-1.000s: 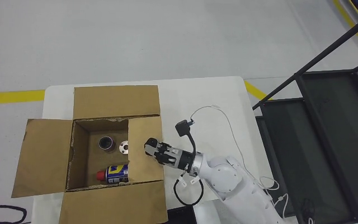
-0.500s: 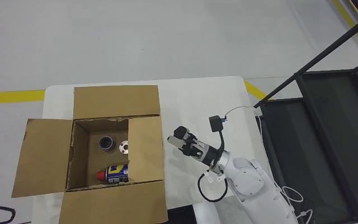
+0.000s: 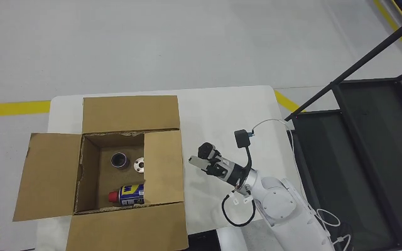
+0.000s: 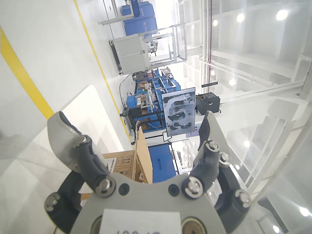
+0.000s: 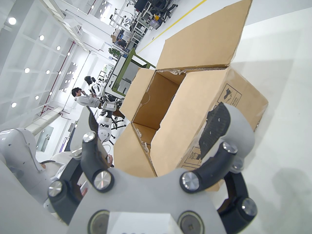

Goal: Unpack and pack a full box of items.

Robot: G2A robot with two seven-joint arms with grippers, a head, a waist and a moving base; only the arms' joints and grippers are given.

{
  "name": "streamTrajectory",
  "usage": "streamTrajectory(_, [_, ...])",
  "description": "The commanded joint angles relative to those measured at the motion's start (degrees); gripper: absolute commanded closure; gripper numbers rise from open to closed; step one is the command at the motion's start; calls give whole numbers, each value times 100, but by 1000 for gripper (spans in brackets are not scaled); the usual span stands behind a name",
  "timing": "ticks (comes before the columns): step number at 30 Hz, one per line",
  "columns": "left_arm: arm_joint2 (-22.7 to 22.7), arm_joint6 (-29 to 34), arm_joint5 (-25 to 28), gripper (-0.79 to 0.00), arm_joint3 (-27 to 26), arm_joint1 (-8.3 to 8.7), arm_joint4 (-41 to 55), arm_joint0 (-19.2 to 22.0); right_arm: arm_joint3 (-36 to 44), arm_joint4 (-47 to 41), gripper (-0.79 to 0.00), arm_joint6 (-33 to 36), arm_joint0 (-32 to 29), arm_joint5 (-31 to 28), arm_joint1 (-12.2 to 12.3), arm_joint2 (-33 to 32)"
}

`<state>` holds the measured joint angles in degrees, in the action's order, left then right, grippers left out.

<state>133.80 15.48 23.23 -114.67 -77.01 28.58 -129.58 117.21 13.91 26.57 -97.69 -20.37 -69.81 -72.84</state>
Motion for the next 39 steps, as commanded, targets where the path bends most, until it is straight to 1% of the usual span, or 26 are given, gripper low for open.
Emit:
streamTrajectory(1, [-2,331,125,-785,68,-13,-14,-86,0,0,-785,0,0,0,0,0])
streamTrajectory(3, [-3,599,141,-785,129,-25,47,-164,0,0,-785,0,0,0,0,0])
streamTrajectory(5, [28,734,152,-785,169,-31,-53,-188,0,0,-785,0,0,0,0,0])
streamTrajectory(7, [-13,772,210,-785,226,-44,-185,-165,0,0,-785,0,0,0,0,0])
streamTrajectory(8, [-60,783,149,-785,233,-54,-155,-164,0,0,-785,0,0,0,0,0])
streamTrajectory(10, [-94,815,103,-785,141,-70,-206,-186,0,0,-785,0,0,0,0,0])
streamTrajectory(12, [-153,856,183,-785,70,-93,-306,-231,0,0,-785,0,0,0,0,0])
streamTrajectory(19, [-485,953,287,-785,-448,-194,-430,-506,0,0,-785,0,0,0,0,0])
streamTrajectory(25, [-729,950,312,-785,-683,-296,-633,-506,0,0,-785,0,0,0,0,0])
streamTrajectory(32, [-751,1097,327,-785,-1145,-457,-540,-506,0,0,-785,0,0,0,0,0])
streamTrajectory(36, [-688,1326,305,-785,-1497,-563,-424,-506,0,0,-785,0,0,0,0,0])
streamTrajectory(39, [-722,1543,230,-785,-1776,-648,-410,-506,0,0,-785,0,0,0,0,0])
